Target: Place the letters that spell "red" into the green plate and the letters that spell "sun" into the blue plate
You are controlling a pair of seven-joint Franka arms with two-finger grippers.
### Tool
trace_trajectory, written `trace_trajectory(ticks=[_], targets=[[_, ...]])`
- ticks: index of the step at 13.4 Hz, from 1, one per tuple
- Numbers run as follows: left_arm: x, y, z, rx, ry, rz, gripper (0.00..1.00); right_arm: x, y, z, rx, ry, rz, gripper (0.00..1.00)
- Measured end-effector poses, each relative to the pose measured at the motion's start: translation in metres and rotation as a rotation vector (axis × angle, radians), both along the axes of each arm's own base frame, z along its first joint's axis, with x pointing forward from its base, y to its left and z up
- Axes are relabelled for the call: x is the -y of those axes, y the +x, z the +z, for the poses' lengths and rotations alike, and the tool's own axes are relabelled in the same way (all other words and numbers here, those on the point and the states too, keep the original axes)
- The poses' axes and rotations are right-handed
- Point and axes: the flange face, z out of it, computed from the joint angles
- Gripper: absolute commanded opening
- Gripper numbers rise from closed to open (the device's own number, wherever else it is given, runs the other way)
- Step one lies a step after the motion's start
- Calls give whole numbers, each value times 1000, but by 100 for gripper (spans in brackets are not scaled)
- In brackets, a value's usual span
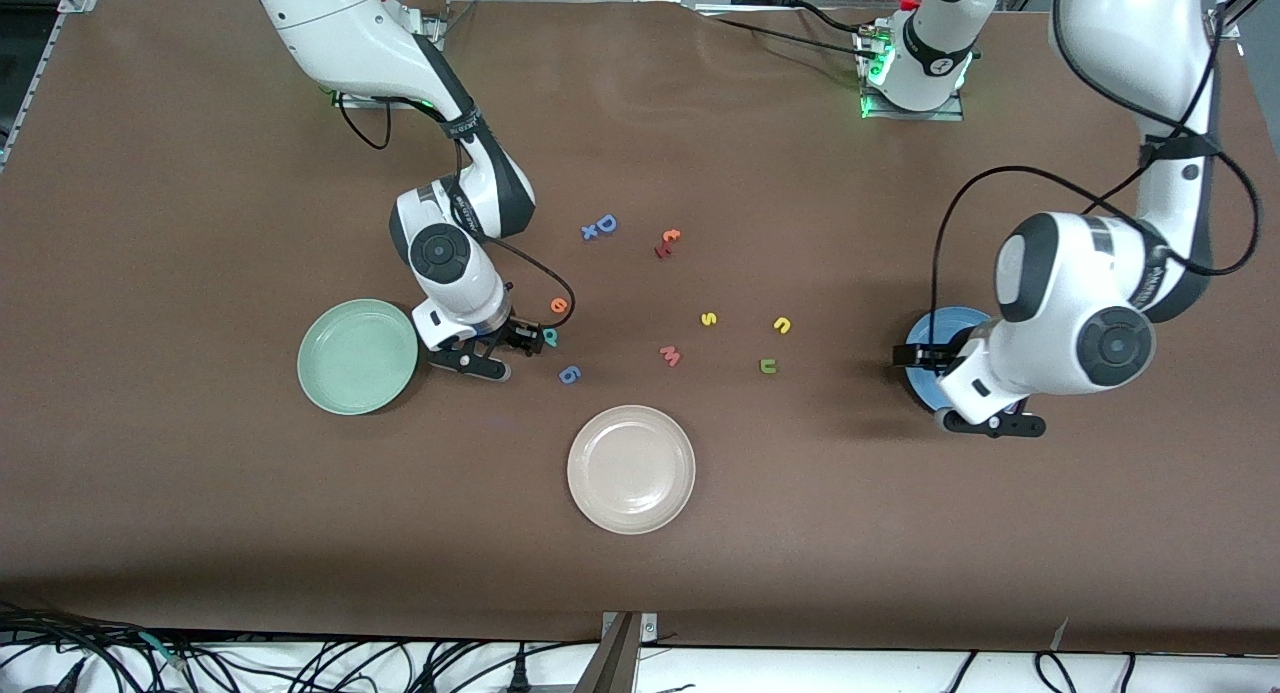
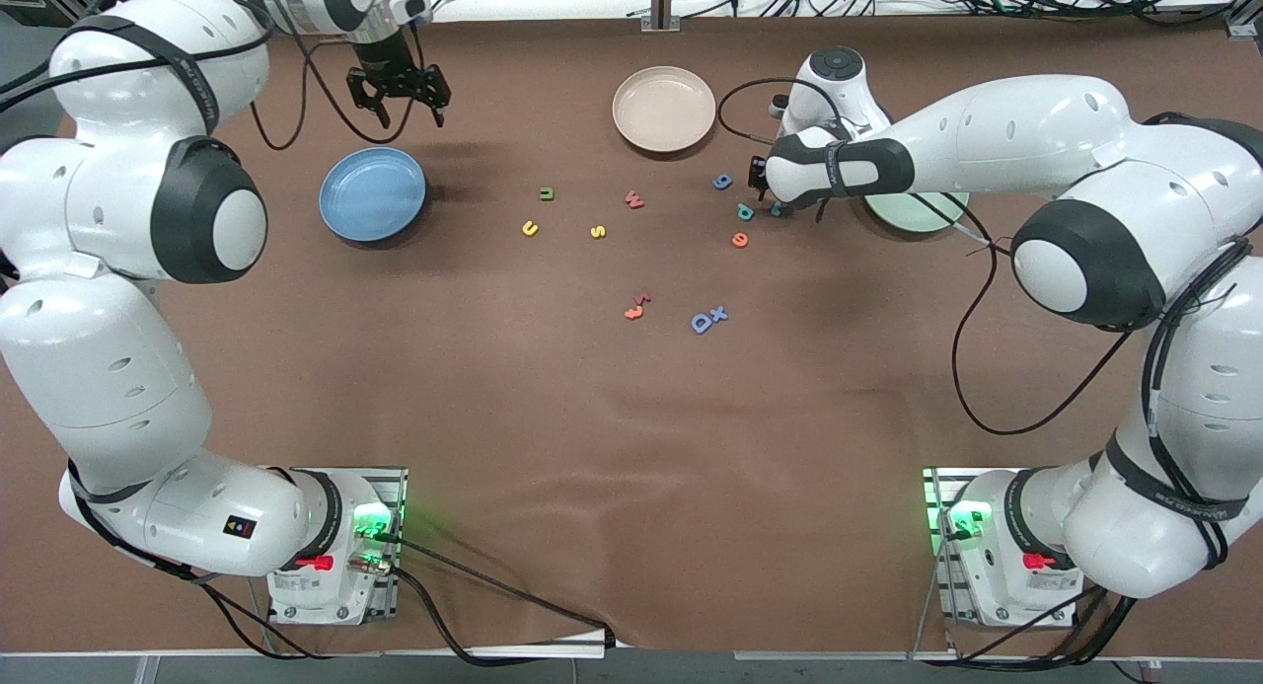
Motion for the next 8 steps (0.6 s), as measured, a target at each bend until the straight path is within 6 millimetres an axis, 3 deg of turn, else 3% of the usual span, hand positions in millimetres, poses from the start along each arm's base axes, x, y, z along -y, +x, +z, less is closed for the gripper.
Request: trace_trajectory(ticks=[4,8], targets=[[45,-2,-23,60,21,43,100,0,0,0,0,0,0,50],[55,-2,-58,83,39,85,100,1,-1,-1,0,0,0,50]])
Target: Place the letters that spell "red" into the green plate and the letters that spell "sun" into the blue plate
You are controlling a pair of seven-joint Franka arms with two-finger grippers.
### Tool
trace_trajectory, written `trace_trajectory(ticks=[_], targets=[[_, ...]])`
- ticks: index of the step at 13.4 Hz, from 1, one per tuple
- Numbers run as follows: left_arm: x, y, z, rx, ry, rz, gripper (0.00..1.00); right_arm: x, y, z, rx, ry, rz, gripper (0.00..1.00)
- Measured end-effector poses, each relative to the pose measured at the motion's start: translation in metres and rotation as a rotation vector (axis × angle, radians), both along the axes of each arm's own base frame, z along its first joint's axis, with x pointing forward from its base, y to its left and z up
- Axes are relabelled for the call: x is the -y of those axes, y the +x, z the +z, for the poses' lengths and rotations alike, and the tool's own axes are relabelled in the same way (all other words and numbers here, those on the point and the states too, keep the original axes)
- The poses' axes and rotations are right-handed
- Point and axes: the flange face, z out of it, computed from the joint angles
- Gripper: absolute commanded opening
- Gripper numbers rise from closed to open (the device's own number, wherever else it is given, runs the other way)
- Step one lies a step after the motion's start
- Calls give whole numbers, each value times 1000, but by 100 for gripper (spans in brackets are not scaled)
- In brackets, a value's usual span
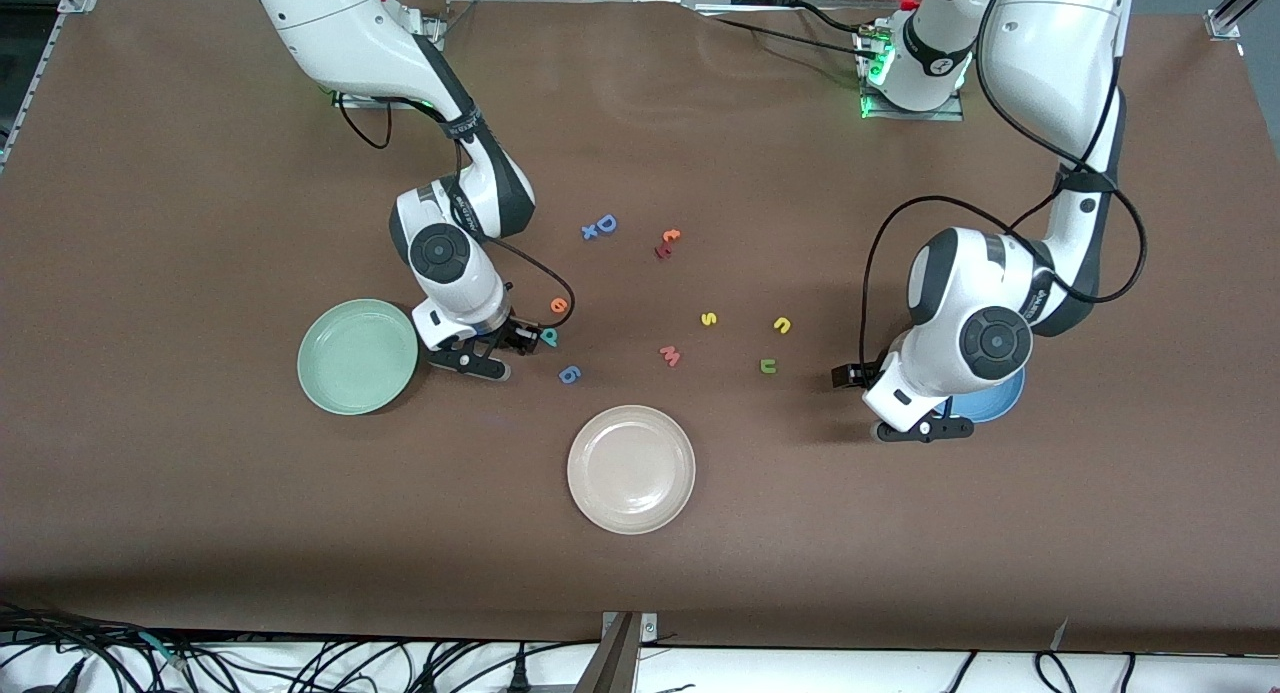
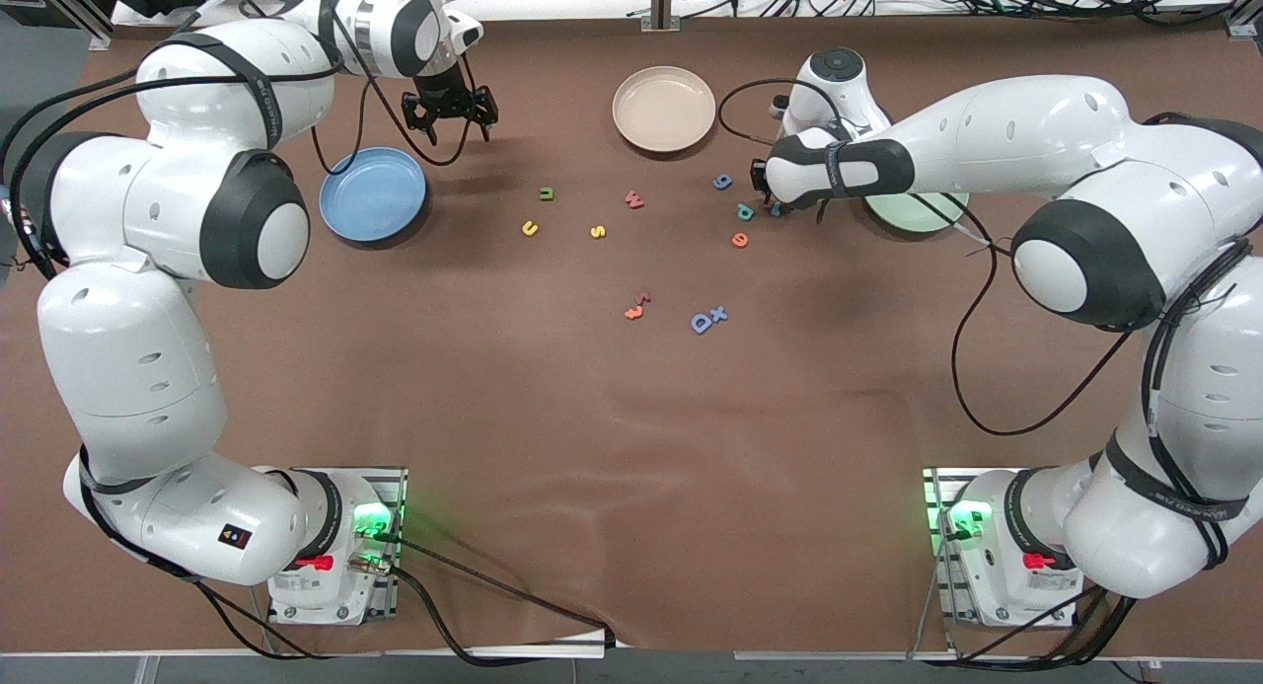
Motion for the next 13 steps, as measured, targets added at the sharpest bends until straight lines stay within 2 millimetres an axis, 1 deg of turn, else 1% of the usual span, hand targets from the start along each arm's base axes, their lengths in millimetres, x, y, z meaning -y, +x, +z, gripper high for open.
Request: trace_trajectory(ticks=[2,5,6,8,10,11,13], targets=[[15,0,-5,27,1,39,100,0,0,0,-2,4,-6,50],[56,-8,-14,63,1,71,100,-3,-2,-1,-9,21,-20,49],[70,-12,-17,65,4,84,100,-5,-3,-2,-9,23,-19,43],[87,-18,-19,67,8,99,100,-5,-3,-6,-6,25,-19,26],[94,-21,-19,68,8,96,100,-4,-2,-6,-4,25,-21,11],[98,-23,-19,68,8,90,100,-4,-2,-5,-3,25,-21,0],[112,-29,-20,71,17,84,100,-3,-2,-5,-2,25,-23,0]])
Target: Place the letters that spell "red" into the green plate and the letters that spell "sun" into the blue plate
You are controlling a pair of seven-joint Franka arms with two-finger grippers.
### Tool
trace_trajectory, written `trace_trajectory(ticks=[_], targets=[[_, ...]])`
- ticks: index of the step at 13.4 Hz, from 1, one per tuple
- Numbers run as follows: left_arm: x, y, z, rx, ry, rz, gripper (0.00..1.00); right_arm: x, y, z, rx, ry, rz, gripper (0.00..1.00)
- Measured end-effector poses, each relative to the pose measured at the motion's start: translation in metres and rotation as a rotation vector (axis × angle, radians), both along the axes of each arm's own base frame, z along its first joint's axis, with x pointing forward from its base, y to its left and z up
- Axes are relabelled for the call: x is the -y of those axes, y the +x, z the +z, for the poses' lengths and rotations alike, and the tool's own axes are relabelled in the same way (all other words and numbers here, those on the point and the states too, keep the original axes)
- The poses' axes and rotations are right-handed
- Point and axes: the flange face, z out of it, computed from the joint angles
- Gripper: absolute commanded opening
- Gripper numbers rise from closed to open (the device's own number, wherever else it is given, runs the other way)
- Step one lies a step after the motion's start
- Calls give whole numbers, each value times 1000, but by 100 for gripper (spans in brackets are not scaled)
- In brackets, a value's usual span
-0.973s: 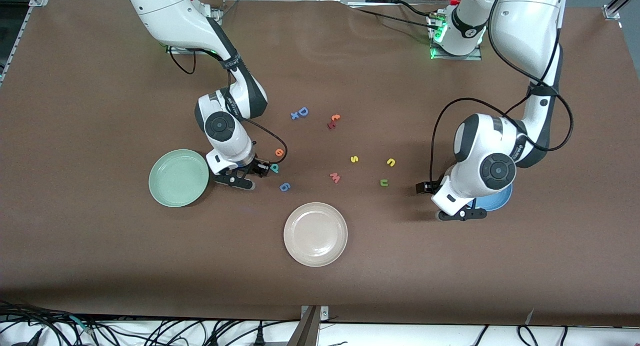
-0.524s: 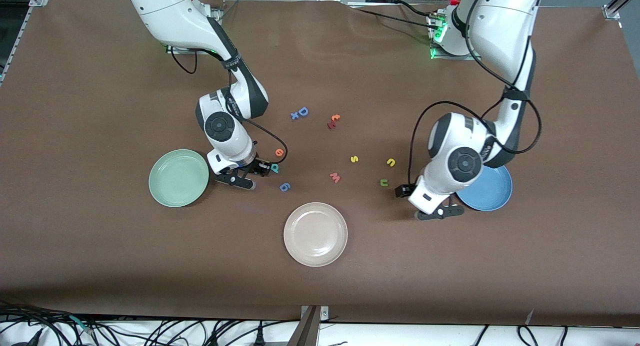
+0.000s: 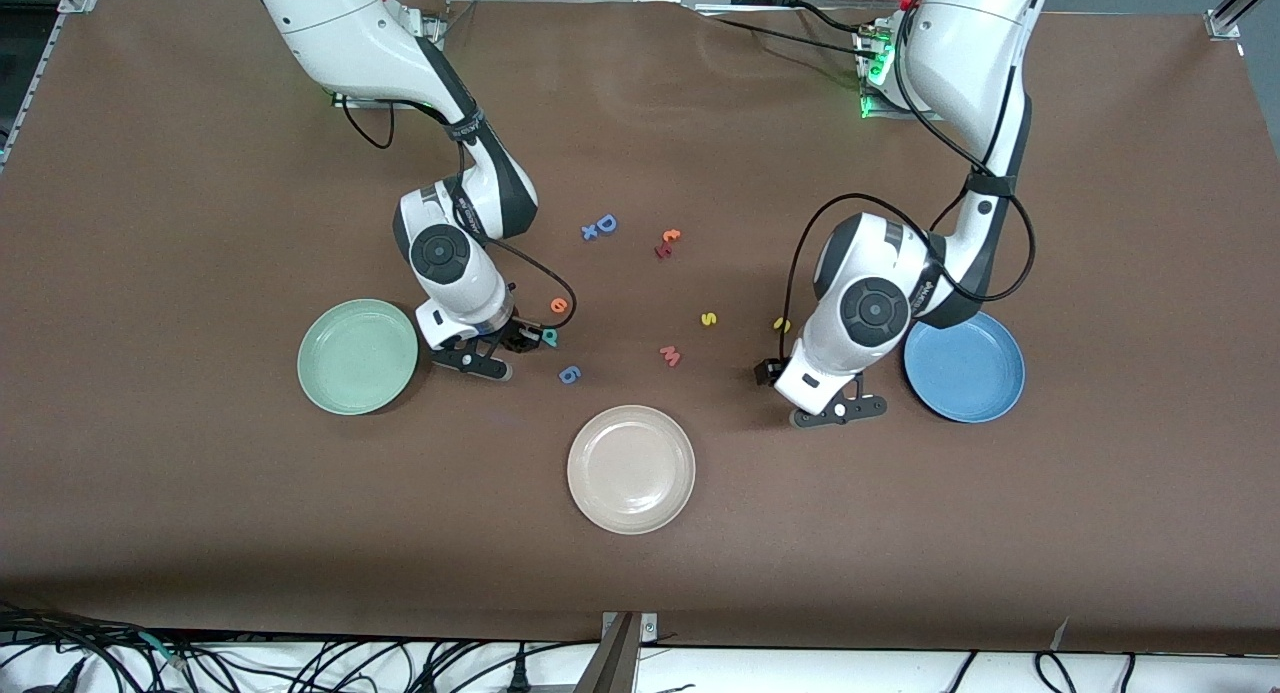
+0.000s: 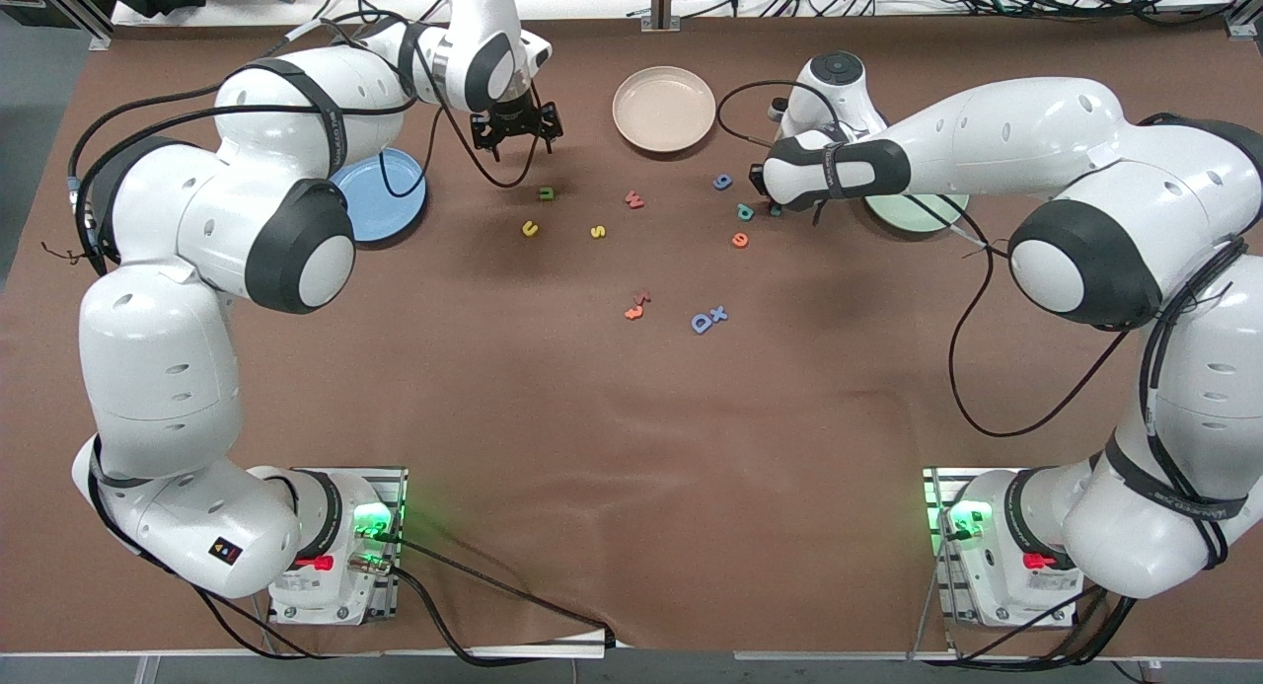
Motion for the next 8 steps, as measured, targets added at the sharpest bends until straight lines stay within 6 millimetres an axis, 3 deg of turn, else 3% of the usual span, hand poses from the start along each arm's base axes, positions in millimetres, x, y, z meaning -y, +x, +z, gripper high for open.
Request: trace_trajectory(ticks=[5,8], targets=[[33,-23,-11,-4,26,-10,100,0,0,1,0,1,0,0],[44,-40,-27,8,77,-80,100,0,2,22,-46,-14,-4,0]])
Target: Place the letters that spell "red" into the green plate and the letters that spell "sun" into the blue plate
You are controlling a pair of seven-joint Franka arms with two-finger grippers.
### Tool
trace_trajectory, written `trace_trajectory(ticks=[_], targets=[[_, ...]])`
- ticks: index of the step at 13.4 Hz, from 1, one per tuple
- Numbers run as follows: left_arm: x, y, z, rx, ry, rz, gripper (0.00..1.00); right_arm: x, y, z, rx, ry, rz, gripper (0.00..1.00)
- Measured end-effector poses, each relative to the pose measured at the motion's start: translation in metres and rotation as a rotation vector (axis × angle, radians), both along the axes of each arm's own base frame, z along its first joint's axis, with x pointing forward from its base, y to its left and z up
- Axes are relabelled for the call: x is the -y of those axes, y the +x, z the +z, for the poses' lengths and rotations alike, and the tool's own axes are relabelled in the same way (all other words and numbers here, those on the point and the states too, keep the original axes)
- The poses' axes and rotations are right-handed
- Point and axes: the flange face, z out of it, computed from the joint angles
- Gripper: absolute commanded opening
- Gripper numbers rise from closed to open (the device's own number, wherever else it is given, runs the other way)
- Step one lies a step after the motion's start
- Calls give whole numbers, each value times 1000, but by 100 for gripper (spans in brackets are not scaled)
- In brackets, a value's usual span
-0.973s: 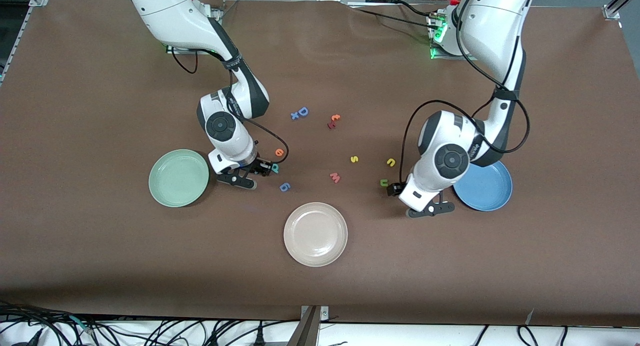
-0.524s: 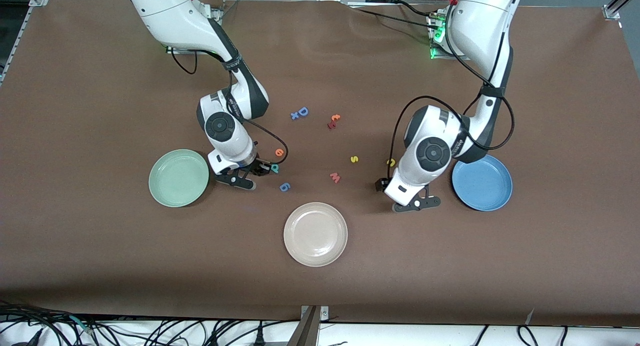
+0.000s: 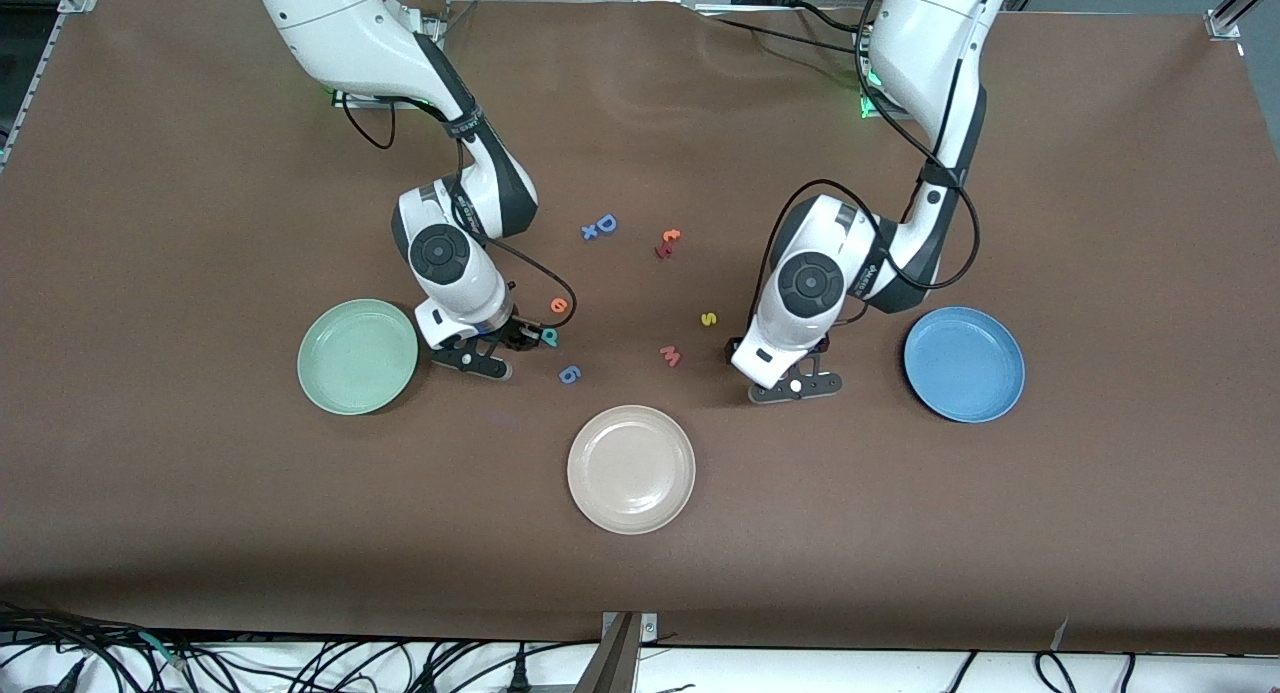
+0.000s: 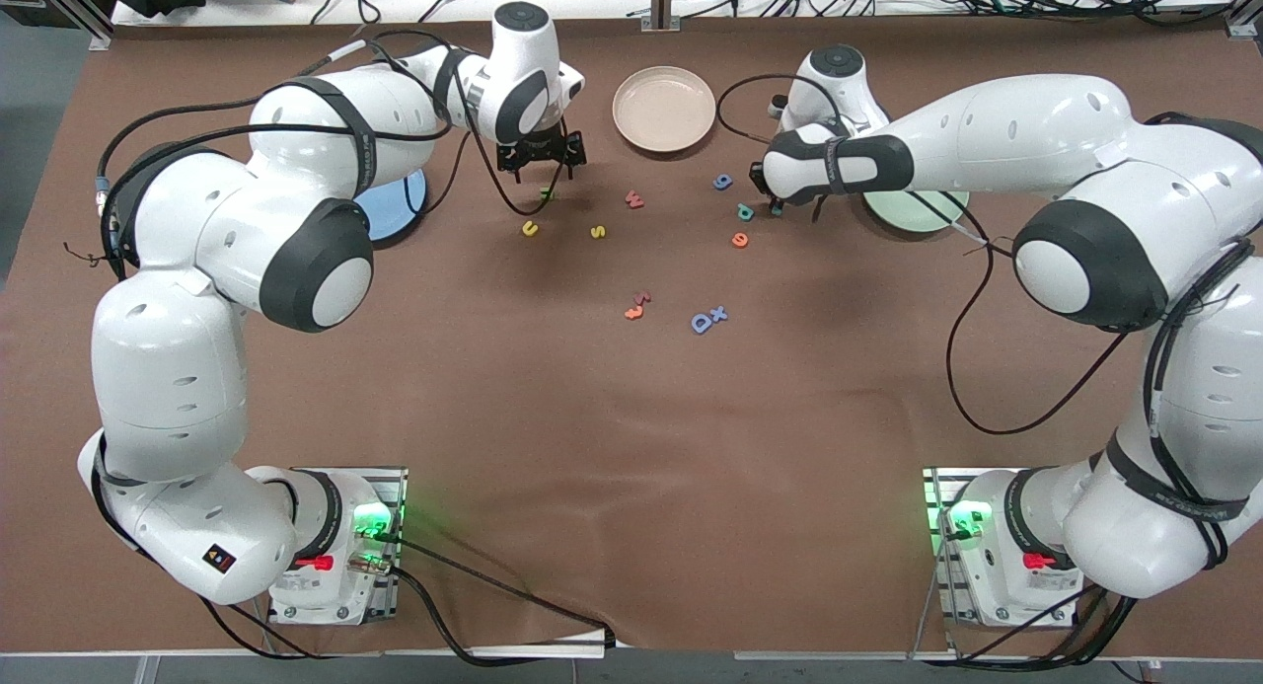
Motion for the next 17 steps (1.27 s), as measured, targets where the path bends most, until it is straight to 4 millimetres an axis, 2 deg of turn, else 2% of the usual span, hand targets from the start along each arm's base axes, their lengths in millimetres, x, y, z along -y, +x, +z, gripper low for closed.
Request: trace_trajectory(ticks=[2,3,5,7,10,11,13,17], targets=[[7,-10,-9,14,5,-27,100,16,11,39,-48,-27,-21,0],[9,-14,-15,34,-5,-34,100,33,19,60,-72,-44,-18,0],[11,-24,-29,68,-24,-47,100,80,38,92,-106,-71,18,0],[10,-30,-36,74,-28,-50,100,137,56,104,-113,-82,62,0],[9,-29,-36,77,-29,-48,100,219,72,89,-141,-71,117,0],[8,-29,-36,78,-29,-47,100,238,75,79,-149,-62,126,0],[6,-27,-36,81,-29,-44,100,249,77,58,-150,-63,137,0],[-6,-24,-42,117,-44,-29,98,247,79,28,-146,-79,158,0]])
